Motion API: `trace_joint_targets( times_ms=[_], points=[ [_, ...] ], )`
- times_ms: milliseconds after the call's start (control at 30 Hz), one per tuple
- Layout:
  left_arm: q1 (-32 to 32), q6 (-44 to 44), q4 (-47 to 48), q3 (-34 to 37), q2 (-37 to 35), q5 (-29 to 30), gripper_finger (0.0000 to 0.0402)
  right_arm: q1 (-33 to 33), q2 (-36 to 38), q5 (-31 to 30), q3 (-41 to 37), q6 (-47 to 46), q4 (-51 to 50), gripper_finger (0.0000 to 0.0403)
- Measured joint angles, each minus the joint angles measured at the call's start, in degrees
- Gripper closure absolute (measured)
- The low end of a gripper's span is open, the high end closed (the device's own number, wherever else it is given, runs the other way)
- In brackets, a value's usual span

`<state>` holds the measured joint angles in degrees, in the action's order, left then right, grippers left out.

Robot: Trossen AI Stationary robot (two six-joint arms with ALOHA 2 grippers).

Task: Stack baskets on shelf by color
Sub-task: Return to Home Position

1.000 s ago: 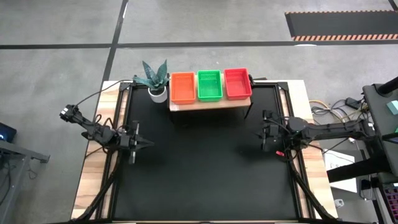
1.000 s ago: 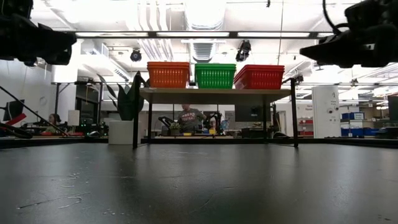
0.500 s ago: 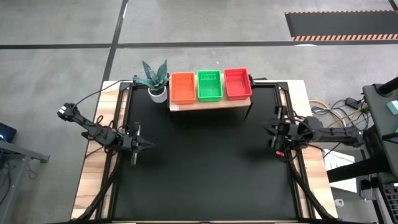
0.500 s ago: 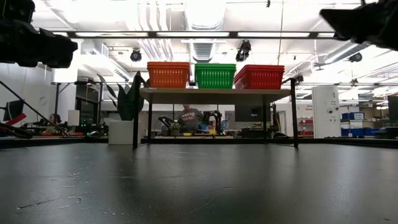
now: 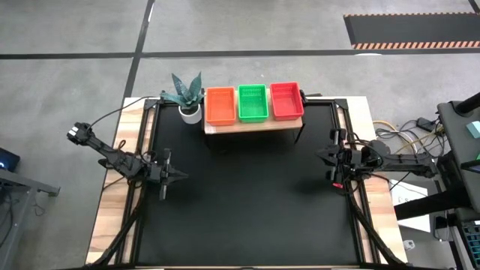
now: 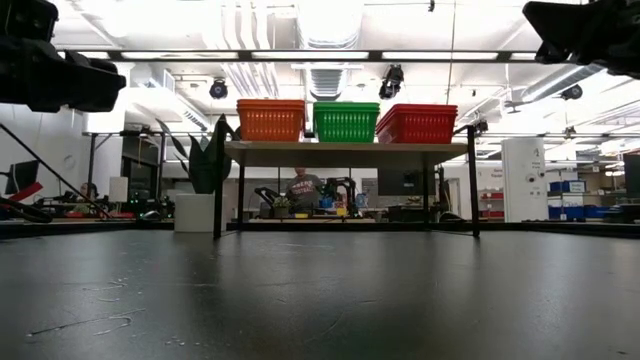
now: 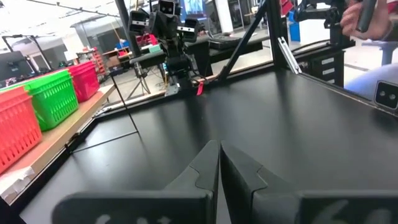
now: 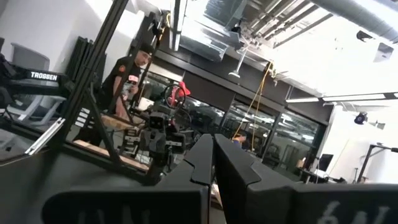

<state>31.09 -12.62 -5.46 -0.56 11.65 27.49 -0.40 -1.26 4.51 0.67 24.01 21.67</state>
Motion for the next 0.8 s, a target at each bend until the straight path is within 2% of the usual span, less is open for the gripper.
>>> trace_joint_targets(
  times_ms=[800],
  points=[
    [0.0,-0.1,0.0,0.0,2.2,0.0,0.0402,0.0,-0.4,-0.1,0.0,0.0,-0.4,0.0394]
  ],
)
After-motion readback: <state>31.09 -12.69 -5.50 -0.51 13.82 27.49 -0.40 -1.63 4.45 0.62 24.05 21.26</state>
